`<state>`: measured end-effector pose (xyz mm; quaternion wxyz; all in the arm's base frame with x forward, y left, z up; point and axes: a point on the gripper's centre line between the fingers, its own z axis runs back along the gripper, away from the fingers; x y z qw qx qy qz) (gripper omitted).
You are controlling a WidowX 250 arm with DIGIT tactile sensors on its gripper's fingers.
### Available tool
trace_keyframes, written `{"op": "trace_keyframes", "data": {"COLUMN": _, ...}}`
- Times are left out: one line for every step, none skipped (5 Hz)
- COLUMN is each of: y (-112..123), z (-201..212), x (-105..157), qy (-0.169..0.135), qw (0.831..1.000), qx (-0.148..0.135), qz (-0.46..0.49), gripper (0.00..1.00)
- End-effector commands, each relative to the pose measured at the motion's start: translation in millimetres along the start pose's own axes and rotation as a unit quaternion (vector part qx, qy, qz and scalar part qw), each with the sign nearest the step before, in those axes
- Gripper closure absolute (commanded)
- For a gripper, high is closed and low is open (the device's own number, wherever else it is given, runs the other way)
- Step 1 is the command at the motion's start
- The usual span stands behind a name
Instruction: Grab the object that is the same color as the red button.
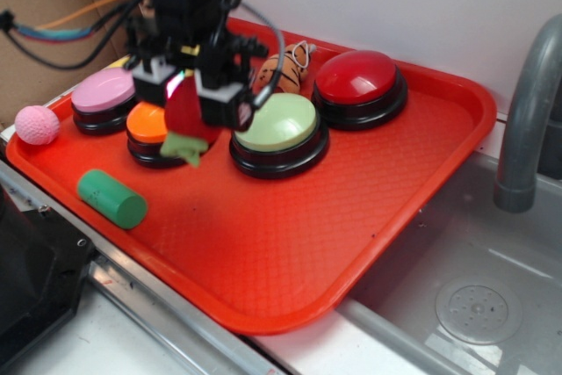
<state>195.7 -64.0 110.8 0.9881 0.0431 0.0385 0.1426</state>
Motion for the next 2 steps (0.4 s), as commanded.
{"op": "trace_keyframes", "data": {"y": -2.8, "z": 66.0, "x": 3.0, "qy": -0.045, "qw": 0.998, "qx": -0.020, "qz": -0.042, "gripper": 1.00}}
{"op": "trace_keyframes", "data": {"y": 0.9, "z": 73.2, "x": 1.2, "qy": -0.038, "qw": 0.997, "qx": 0.013, "qz": -0.061, "gripper": 1.00}}
